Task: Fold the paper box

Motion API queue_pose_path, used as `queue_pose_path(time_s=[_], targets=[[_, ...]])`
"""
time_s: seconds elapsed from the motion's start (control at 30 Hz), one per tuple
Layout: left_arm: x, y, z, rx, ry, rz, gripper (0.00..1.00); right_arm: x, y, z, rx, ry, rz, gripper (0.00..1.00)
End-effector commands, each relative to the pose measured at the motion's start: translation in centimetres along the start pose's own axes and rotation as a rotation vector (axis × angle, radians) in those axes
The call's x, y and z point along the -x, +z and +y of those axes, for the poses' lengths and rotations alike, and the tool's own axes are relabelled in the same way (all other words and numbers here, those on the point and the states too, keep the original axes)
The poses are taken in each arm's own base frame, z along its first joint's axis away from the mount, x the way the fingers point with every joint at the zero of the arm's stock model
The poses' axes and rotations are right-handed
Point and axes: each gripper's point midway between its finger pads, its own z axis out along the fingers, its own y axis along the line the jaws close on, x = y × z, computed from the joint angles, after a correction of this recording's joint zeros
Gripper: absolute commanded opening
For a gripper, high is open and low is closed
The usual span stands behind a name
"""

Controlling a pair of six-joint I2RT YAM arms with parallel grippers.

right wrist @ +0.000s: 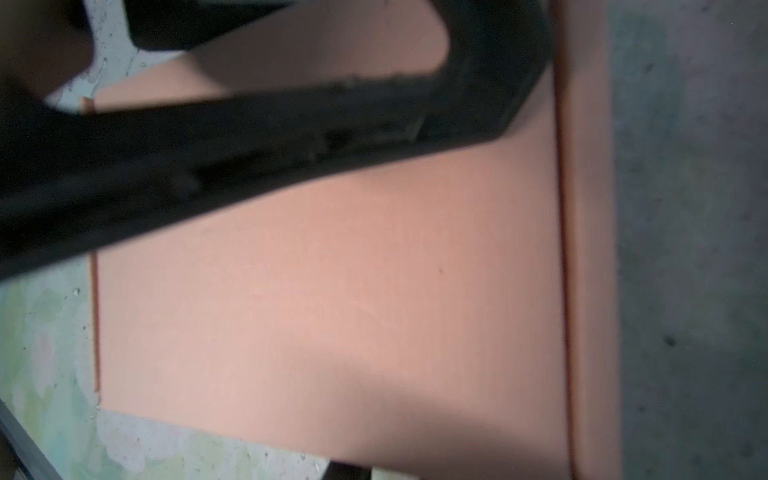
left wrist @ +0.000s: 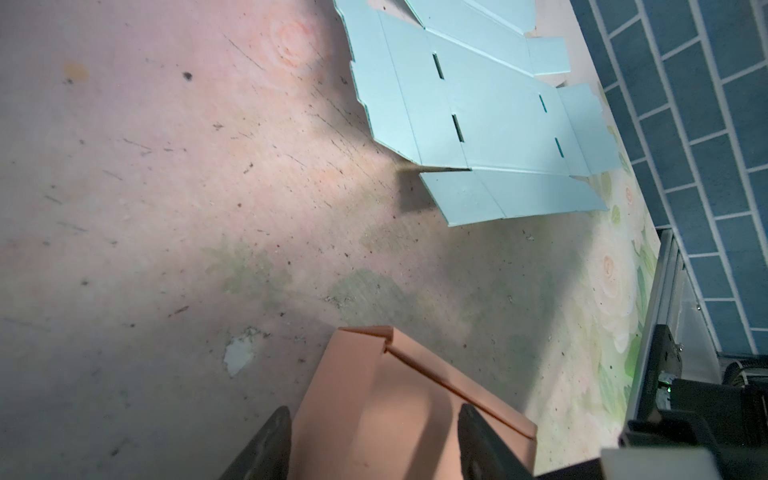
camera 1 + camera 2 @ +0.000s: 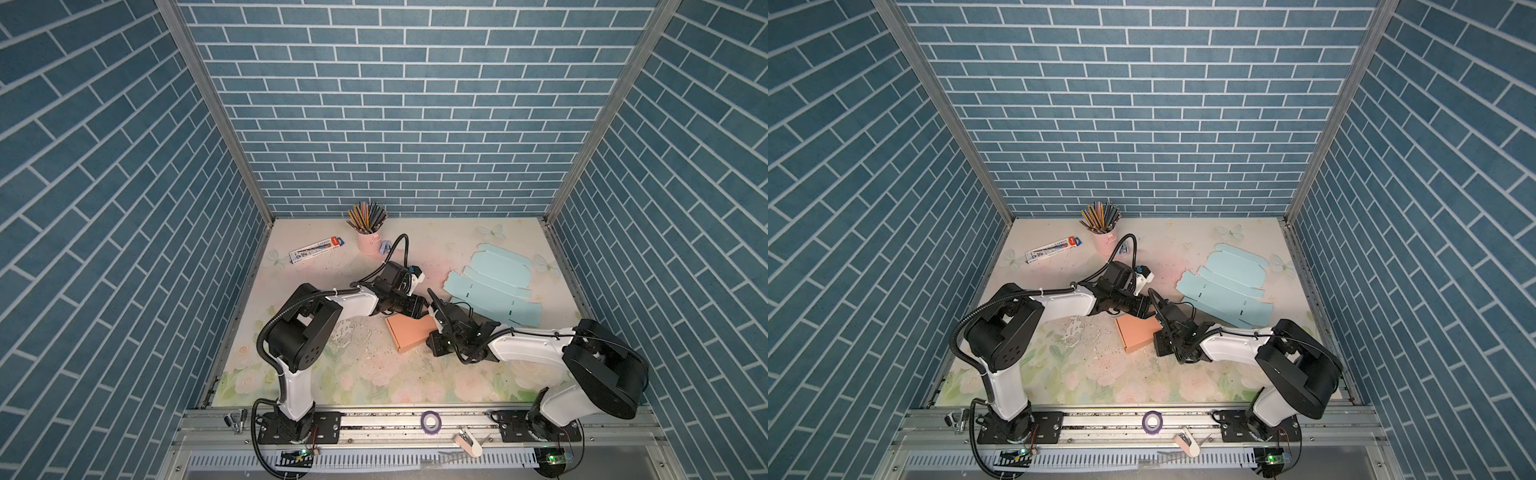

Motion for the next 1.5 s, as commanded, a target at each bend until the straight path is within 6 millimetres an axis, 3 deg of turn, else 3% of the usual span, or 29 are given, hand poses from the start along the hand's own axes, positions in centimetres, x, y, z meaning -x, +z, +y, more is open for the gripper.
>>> queue_pose_path(time_s=[0.0, 0.2, 0.33, 0.43, 0.57, 0.7, 0.8, 0.97, 1.1, 1.23, 1.33, 1.47], targets=[[-3.5, 1.9, -2.4, -0.112, -0.064, 0.098, 0.63, 2.6, 0.3, 1.0, 0.016, -0.037, -0.077, 0.20], [-3.1, 2.0, -1.9, -0.080, -0.074, 0.070, 0.63, 2.0, 0.7, 1.9, 0.042, -0.054, -0.045, 0.20], [-0.5, 0.7, 0.4, 0.013, -0.098, -0.015, 0.67, 0.7, -0.3, 2.6, 0.041, -0.075, -0.036, 0.20], [2.2, -1.1, 1.9, 0.067, -0.111, -0.079, 0.73, -0.2, -1.5, 2.9, 0.038, -0.083, -0.042, 0.24], [5.2, -4.0, 2.1, 0.136, -0.075, -0.133, 0.77, -0.6, -3.5, 2.6, 0.028, -0.083, -0.067, 0.33], [6.1, -7.6, 2.0, 0.236, -0.032, -0.173, 0.79, -0.2, -6.0, 2.1, 0.011, -0.085, -0.117, 0.48], [4.8, -10.1, 1.9, 0.288, -0.033, -0.204, 0.79, 0.5, -7.6, 1.5, -0.018, -0.100, -0.146, 0.55], [0.2, -14.2, 1.7, 0.365, -0.087, -0.271, 0.79, 1.9, -9.3, 1.7, 0.037, -0.103, -0.175, 0.66], [-3.1, -16.4, 0.9, 0.379, -0.119, -0.298, 0.78, 3.1, -9.6, 0.3, 0.046, -0.063, -0.181, 0.71], [-5.7, -16.4, -0.5, 0.327, -0.146, -0.292, 0.70, 4.2, -8.9, -0.7, 0.034, -0.056, -0.152, 0.72], [-6.7, -15.5, -1.7, 0.295, -0.138, -0.271, 0.69, 5.2, -7.9, -1.2, 0.027, -0.051, -0.134, 0.71], [-7.7, -13.9, -1.8, 0.290, -0.139, -0.258, 0.69, 6.1, -6.5, -2.0, -0.024, -0.062, -0.105, 0.70]])
